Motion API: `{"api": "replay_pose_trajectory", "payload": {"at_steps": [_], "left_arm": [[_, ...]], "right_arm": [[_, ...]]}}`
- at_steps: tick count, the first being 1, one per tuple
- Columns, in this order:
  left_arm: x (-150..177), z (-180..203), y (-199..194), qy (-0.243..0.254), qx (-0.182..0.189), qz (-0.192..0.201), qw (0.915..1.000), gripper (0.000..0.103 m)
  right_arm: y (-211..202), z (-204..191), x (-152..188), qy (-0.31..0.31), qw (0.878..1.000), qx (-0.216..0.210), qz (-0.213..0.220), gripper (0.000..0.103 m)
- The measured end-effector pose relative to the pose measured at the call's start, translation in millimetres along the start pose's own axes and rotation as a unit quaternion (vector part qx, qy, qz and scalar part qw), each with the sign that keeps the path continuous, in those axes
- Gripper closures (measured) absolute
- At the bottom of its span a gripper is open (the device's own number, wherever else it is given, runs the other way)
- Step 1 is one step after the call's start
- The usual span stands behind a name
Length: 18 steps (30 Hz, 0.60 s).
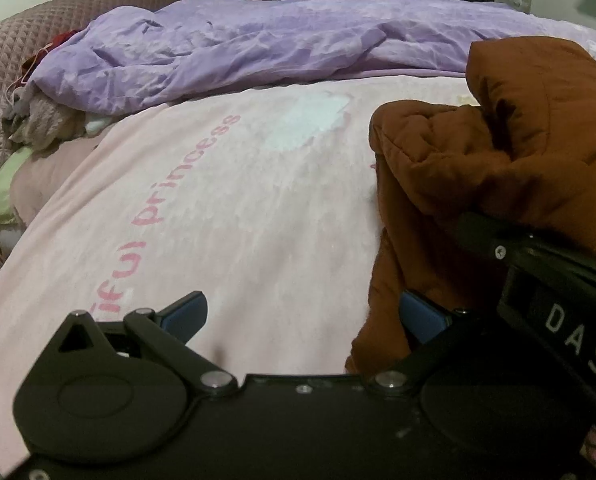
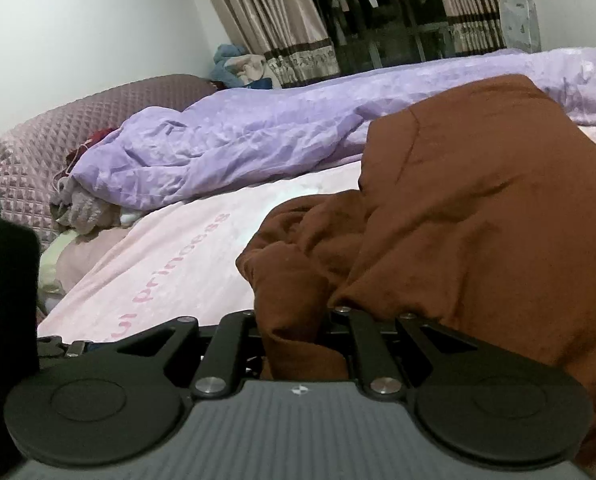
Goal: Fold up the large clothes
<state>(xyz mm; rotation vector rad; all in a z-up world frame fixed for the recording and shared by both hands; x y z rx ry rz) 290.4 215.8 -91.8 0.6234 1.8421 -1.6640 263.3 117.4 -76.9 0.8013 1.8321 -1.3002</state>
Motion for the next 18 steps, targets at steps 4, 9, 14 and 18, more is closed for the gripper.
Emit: {"api": "replay_pose_trajectory", "payload": {"at_steps": [4, 9, 14, 18], "left_arm": [[4, 4, -7, 0.003, -0.001, 0.003, 1.0, 0.0], [16, 4, -13, -0.008, 0.003, 0.0, 1.0, 0.0], [10, 3, -45, -0.02, 0.015, 0.027, 0.9993, 0.0], [-5, 11, -82, -0.009, 0.014, 0.07, 0.9974, 0.0]], "right_arm": [[-5, 0, 3, 0.004, 1.0, -0.006, 0.002, 0.089], [-10, -8, 8, -0.017, 1.0, -0.011, 0.008, 0.074], [-33, -20, -2, -0.02, 0.998, -0.051, 0.025, 0.042], [-60, -18, -21, 0.02, 0.995, -0.087, 0.038, 0.037]]}}
Point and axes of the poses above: each gripper's, at about its wrist camera, not at the fingertips, and y roughly the way its jaws point, z to its right, x to its underside, the point moved 7 cm from there along y, roughly the way its jaws point, and after that the axes turned 7 degrees about x, right-handed, at the moved point
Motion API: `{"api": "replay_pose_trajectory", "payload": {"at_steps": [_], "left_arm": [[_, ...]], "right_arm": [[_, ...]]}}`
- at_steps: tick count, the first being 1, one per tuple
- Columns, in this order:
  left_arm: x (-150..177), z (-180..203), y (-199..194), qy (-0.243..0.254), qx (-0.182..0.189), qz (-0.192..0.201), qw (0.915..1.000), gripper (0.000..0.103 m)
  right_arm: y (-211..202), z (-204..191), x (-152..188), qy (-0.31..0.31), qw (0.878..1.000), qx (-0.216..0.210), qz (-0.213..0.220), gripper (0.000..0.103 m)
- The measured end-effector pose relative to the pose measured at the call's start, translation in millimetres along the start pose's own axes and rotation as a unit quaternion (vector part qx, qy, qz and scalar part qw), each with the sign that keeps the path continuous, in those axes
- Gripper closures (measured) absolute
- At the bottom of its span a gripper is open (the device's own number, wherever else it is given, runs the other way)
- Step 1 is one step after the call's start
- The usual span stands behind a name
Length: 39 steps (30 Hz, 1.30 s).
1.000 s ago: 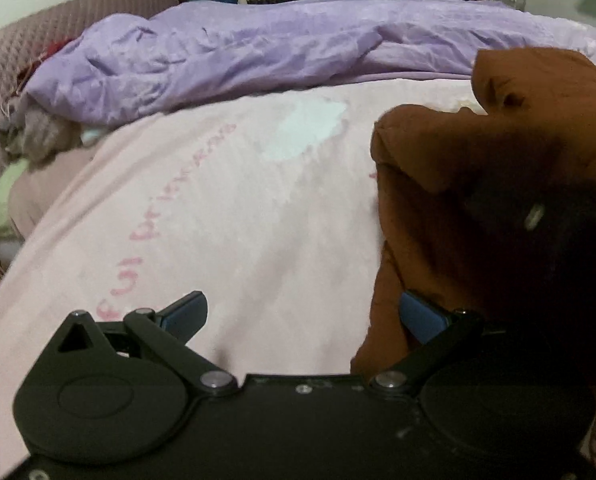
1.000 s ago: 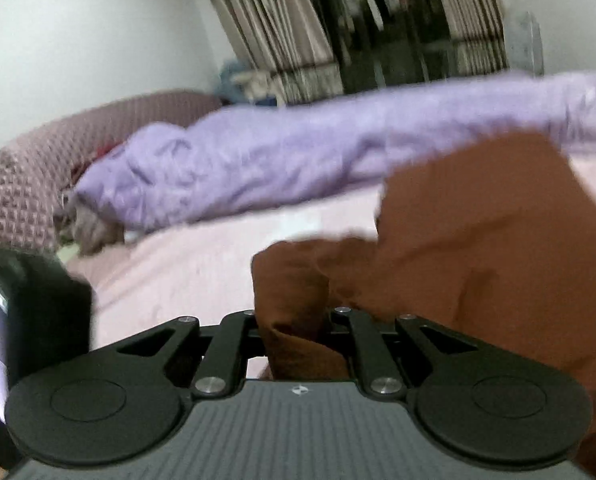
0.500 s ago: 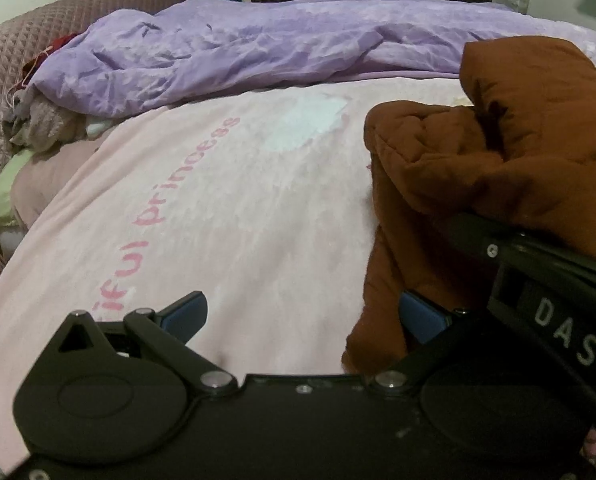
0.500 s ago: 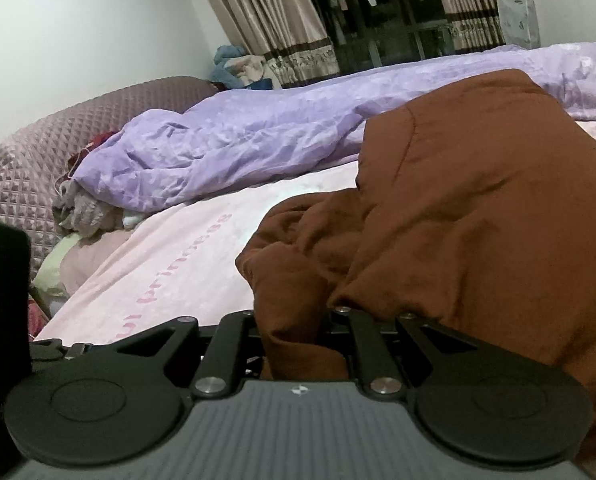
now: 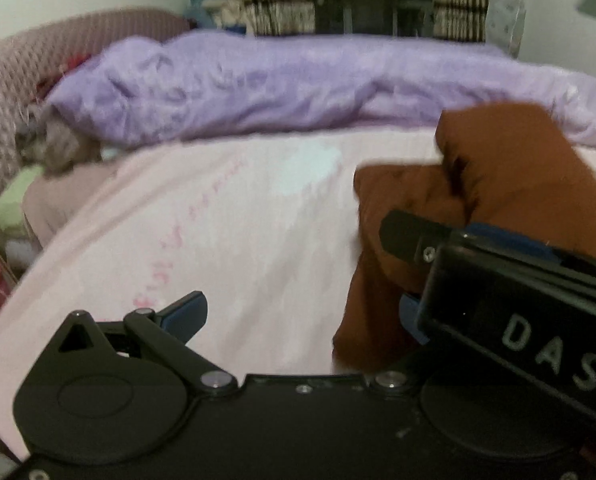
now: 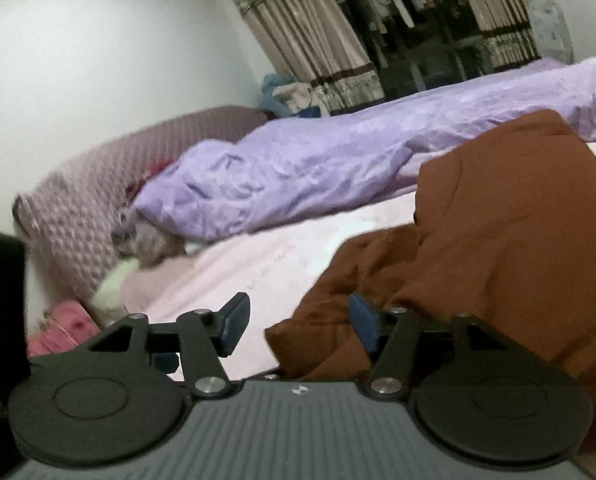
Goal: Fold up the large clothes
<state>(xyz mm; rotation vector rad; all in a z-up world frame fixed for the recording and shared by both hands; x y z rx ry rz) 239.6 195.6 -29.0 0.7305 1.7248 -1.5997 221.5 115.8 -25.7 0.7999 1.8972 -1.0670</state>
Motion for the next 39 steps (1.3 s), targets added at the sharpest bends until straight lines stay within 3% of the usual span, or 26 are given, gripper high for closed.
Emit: {"api": "replay_pose_trajectory", "payload": {"at_steps": [3, 8, 11, 14, 15, 18, 23, 24, 25, 26, 27, 28, 29, 31, 33, 38, 39], "left_arm": [[-13, 11, -20, 0.009, 0.01, 0.027, 0.9995, 0.0], [-31, 28, -47, 0.015, 0.036, 0.072, 0.9966, 0.0], [-38, 32, -46, 0.009, 0.046, 0.077, 0.9959, 0.0], [-43, 41, -33, -0.002, 0.066, 0.08, 0.9946, 0.0], [-45, 45, -24, -0.003, 0.072, 0.078, 0.9944, 0.0], [-43, 52, 7, 0.002, 0.07, 0.053, 0.9961, 0.0], [-28, 58, 53, -0.023, 0.1, 0.001, 0.9948, 0.0], [-27, 58, 56, -0.03, 0.106, 0.0, 0.9939, 0.009], [-25, 59, 58, -0.03, 0.117, 0.004, 0.9926, 0.025], [-24, 62, 60, -0.023, 0.133, 0.002, 0.9909, 0.078], [-22, 64, 61, -0.02, 0.13, -0.006, 0.9912, 0.099], [-23, 60, 60, -0.015, 0.098, 0.0, 0.995, 0.1], [-25, 57, 54, -0.012, 0.09, 0.013, 0.9958, 0.1], [-33, 47, 40, -0.037, 0.111, 0.031, 0.9927, 0.1], [-38, 44, 31, -0.026, 0.109, 0.038, 0.9929, 0.1], [-17, 50, 46, -0.027, 0.122, 0.0, 0.9921, 0.093], [-14, 49, 53, -0.031, 0.119, -0.011, 0.9923, 0.086]], "right_arm": [[-18, -2, -16, 0.001, 1.0, -0.005, 0.015, 0.047], [-50, 2, -44, 0.0, 0.998, 0.003, 0.056, 0.047], [-74, 21, -64, 0.028, 0.995, 0.011, 0.093, 0.043], [-86, 53, -77, 0.04, 0.991, 0.054, 0.119, 0.047], [-84, 66, -79, 0.031, 0.988, 0.087, 0.121, 0.054], [-62, 102, -70, 0.013, 0.982, 0.171, 0.085, 0.057], [-31, 145, -53, 0.029, 0.978, 0.206, 0.03, 0.057], [-27, 150, -51, 0.031, 0.976, 0.213, 0.024, 0.056], [-23, 152, -48, 0.032, 0.976, 0.216, 0.022, 0.056], [-21, 155, -48, 0.034, 0.975, 0.217, 0.022, 0.056], [-21, 156, -47, 0.036, 0.975, 0.217, 0.023, 0.056], [-22, 158, -47, 0.037, 0.975, 0.217, 0.023, 0.056], [-26, 160, -46, 0.035, 0.975, 0.218, 0.023, 0.056], [-33, 161, -48, 0.029, 0.975, 0.219, 0.027, 0.056], [-39, 157, -48, 0.023, 0.976, 0.213, 0.031, 0.056], [-31, 161, -42, 0.023, 0.976, 0.214, 0.019, 0.056], [-29, 162, -39, 0.026, 0.977, 0.209, 0.016, 0.055]]}}
Point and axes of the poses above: each gripper's, at about its wrist camera, not at the fingertips, and y roughly the way its jaws point, z to its right, x to its underside, the point moved 7 cm from there along y, roughly the way its jaws point, and after that the axes turned 7 degrees about x, right-handed, at the moved point
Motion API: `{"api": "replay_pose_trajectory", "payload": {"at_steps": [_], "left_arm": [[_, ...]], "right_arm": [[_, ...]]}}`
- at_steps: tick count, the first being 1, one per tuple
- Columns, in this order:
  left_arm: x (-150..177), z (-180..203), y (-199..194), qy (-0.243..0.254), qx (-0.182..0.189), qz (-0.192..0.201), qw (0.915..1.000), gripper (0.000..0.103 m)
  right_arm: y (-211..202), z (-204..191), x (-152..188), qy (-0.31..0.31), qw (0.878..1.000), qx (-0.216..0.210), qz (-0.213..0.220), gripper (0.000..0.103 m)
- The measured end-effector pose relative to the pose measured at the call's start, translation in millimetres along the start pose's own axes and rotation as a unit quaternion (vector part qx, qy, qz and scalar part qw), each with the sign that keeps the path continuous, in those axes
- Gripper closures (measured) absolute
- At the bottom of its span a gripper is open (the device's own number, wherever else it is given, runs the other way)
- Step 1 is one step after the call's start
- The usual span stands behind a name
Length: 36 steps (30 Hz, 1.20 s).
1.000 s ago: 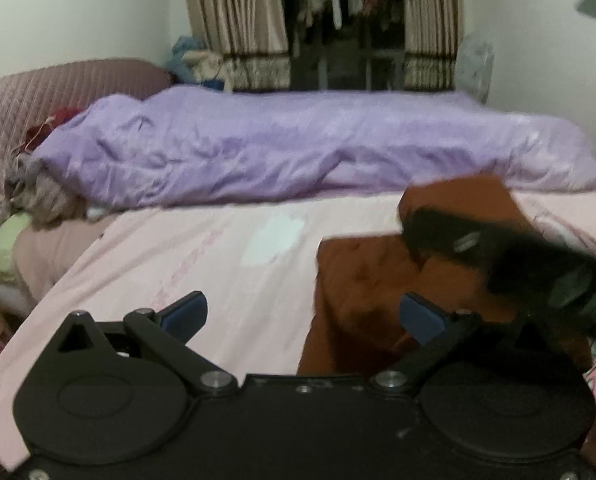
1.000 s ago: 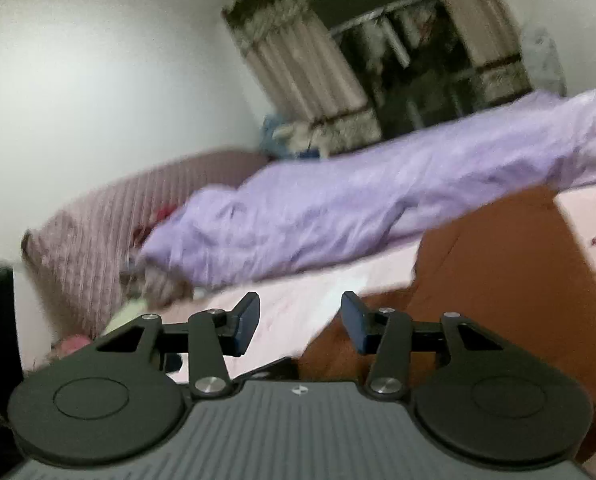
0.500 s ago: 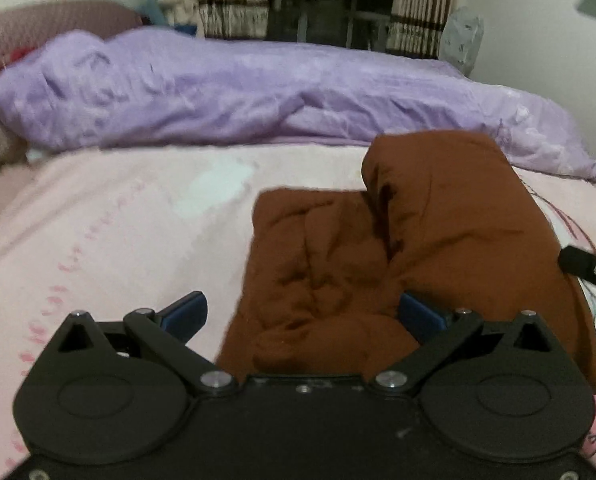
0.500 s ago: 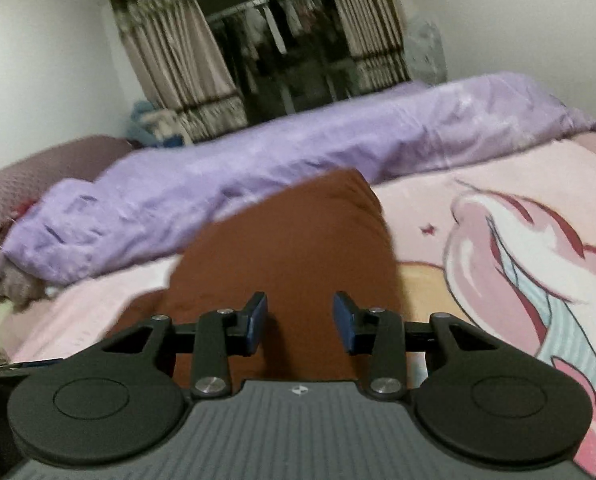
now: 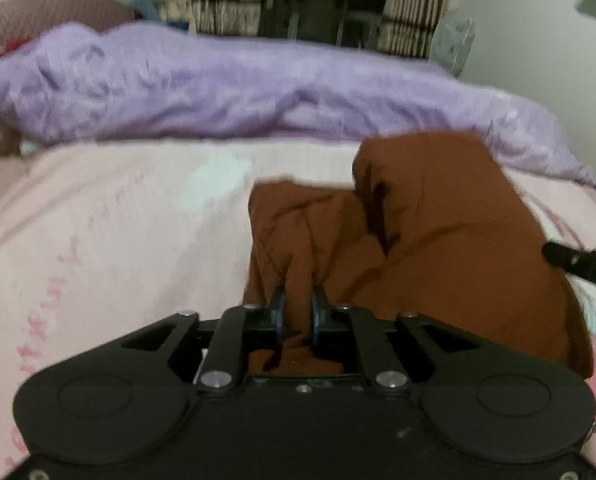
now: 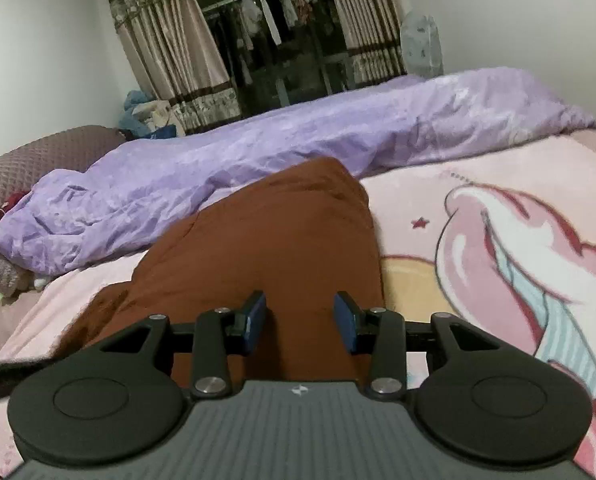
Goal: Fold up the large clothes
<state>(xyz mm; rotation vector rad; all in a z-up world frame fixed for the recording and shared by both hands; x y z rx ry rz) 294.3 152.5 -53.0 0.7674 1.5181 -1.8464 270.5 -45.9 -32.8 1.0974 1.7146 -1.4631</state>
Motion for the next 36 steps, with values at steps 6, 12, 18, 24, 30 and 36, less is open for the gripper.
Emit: {"api": "replay_pose_trajectory", "payload": {"at_steps": [6, 12, 18, 24, 30, 36], "left_arm": [[11, -13, 14, -0.026, 0.022, -0.026, 0.9991, 0.096], [-2, -7, -21, -0.015, 0.009, 0.022, 0.9996, 0.098], [-17, -19, -57, -0.012, -0.025, 0.062, 0.9977, 0.099], [43, -38, 20, -0.039, -0.049, -0.037, 0.9974, 0.083], [-23, -36, -41, -0.003, -0.133, 0.056, 0.9895, 0.025], [-95, 9, -26, -0.012, -0.024, 0.147, 0.9888, 0.002]], "right_arm": [[2, -5, 5, -0.015, 1.0, 0.007, 0.002, 0.051], [-6, -8, 2, -0.028, 0.999, 0.02, 0.003, 0.05], [-19, -17, -5, -0.05, 0.999, 0.021, -0.004, 0.05], [12, -20, 21, -0.061, 0.997, 0.018, -0.052, 0.044], [-8, -24, -20, -0.06, 0.998, -0.002, -0.003, 0.044], [36, -38, -78, -0.054, 0.997, -0.007, 0.051, 0.05]]}}
Point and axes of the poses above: each gripper's, at about its wrist camera, not at the fingertips, and y roughly the way its jaws point, z to its right, x to its underside, the point moved 7 cm from there along y, roughly the way its jaws point, and after that the axes turned 7 degrees about x, right-handed, at the moved point
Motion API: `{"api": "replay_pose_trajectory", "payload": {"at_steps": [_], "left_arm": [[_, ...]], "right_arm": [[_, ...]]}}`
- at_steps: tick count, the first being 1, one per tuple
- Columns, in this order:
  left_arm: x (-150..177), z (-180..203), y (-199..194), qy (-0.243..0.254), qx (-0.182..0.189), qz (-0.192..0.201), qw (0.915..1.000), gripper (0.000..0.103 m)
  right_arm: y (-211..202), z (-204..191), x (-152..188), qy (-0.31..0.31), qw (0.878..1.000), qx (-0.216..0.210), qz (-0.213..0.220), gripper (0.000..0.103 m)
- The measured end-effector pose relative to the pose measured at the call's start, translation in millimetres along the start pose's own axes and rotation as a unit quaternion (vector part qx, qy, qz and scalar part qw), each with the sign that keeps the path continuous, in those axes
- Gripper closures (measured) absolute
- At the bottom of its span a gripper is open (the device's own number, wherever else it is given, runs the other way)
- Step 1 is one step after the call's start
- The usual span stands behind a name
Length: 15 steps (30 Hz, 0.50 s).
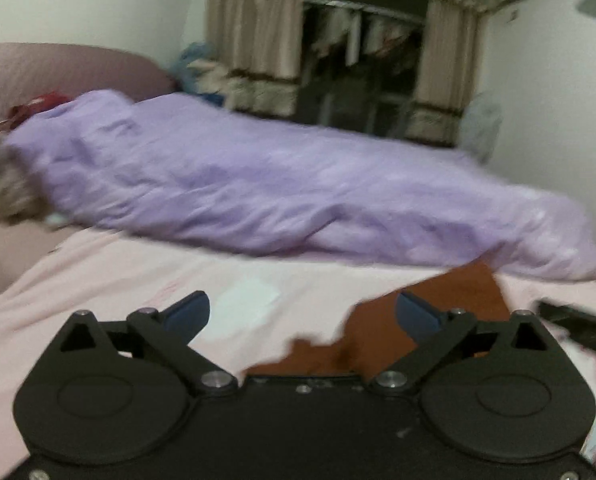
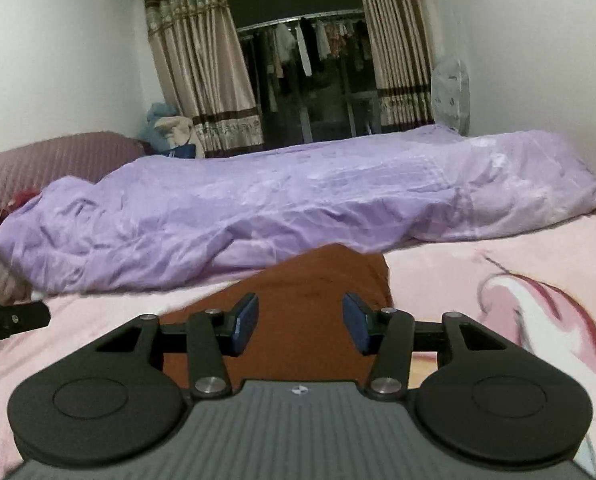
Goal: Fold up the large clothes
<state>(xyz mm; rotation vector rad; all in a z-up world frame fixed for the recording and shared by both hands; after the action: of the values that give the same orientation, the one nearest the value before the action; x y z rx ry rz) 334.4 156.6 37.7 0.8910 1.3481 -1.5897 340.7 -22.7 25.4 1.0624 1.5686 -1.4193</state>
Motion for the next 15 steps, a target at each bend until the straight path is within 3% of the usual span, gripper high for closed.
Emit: {"api": "replay_pose_trajectory", "payload": {"at_steps": [3, 6, 8, 11, 15], "left_arm": [[22, 18, 43, 0.022, 0.024, -0.03, 0.999, 0.002], [78, 15, 91, 0.064, -0.001, -0.094, 0.9935, 0.0], [109, 6, 108, 0.05, 0.008, -0.105, 0.9932, 0.0], [95, 0, 102, 0.024, 0.017, -0.101, 0.9944, 0.0], [71, 14, 93, 0.065, 0.009, -0.097, 0.9931, 0.0]], "right_arm": [[43, 0, 14, 0.019, 0.999, 0.008, -0.033, 0.051], [86, 7, 74, 0.029, 0.993, 0.015, -0.112, 0.052], [89, 11, 84, 0.032, 0.993, 0.019, -0.116, 0.055], [90, 6, 73, 0.024, 0.99, 0.018, -0.135, 0.052], [86, 5, 45, 0.036, 0.991, -0.007, -0.128, 0.051]]}}
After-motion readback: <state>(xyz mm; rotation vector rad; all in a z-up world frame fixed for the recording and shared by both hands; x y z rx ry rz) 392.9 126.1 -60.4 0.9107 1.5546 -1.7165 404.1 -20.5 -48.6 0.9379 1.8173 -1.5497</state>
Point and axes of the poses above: each gripper's, at about its wrist camera, not at the fingertips, and y roughly the way its jaws point, z to its right, x to its underside, the point moved 7 cm from there along y, roughly the way its jaws point, and after that the axes turned 7 degrees about x, right-handed, at the moved point
